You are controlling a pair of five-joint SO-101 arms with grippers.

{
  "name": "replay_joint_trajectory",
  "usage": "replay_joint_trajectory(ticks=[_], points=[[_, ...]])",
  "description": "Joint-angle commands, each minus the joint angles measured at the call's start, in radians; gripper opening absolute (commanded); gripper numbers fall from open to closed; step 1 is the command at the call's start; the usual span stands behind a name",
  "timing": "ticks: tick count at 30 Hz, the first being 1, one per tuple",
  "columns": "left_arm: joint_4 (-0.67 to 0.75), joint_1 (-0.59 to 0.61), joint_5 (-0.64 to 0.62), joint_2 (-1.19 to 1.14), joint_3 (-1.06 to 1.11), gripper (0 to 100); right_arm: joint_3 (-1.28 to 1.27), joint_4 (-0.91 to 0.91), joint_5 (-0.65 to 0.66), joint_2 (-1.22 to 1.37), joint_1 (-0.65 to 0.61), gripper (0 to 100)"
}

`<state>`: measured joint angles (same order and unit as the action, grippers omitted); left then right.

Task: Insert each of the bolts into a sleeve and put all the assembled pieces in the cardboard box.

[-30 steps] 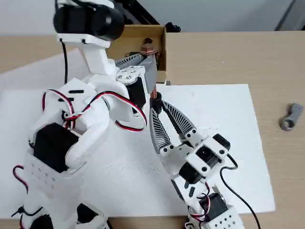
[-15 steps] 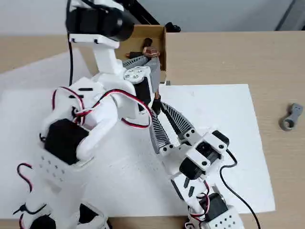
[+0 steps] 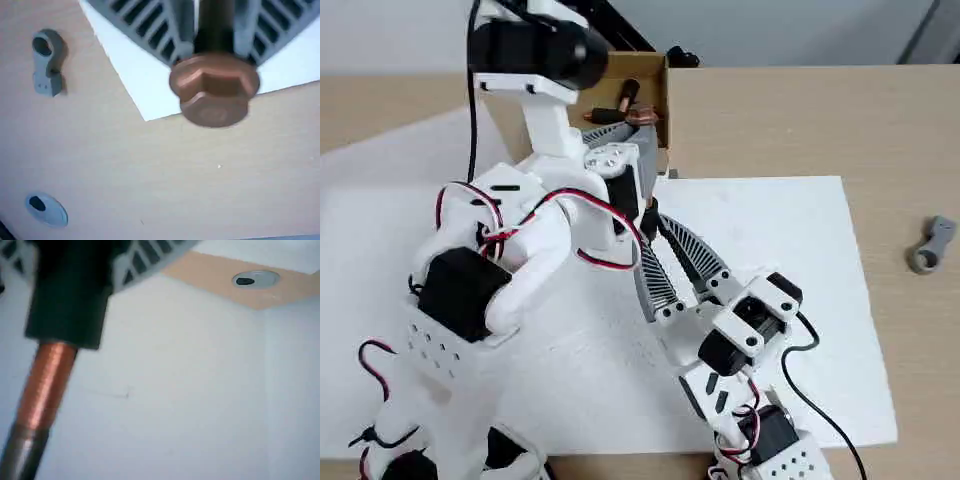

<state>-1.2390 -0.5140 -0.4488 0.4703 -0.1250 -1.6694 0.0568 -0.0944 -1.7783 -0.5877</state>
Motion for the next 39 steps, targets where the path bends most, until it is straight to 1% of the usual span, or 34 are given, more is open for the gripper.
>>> replay_joint_trajectory(ticks=[1,6,9,15,22,30,35,39], points=[[-0.058,-0.072,0.009,0.011,-0.002,1,-0.011,0.004,-0.011,-0.022,-0.004,0.3],[-0.092,-0.091,0.012,0.003,0.005,1,-0.009,-0.001,-0.012,-0.022,-0.005,0.3],[-0.129,-0.095,0.054,0.003,0.022,1,-0.009,-0.001,-0.012,-0.022,-0.004,0.3],[-0.144,-0.086,0.097,0.011,0.024,1,-0.009,-0.001,-0.012,-0.022,-0.007,0.3],[-0.144,-0.095,0.097,0.009,0.024,1,0.003,-0.002,-0.011,-0.019,-0.005,0.3],[-0.166,-0.094,0.089,0.012,0.022,13,0.008,-0.002,-0.011,-0.019,-0.004,0.3],[-0.172,-0.083,0.089,0.012,0.022,15,0.008,-0.002,-0.009,-0.021,-0.002,0.3],[-0.17,-0.04,0.092,0.012,0.022,15,0.008,-0.002,-0.009,-0.021,-0.002,0.3]])
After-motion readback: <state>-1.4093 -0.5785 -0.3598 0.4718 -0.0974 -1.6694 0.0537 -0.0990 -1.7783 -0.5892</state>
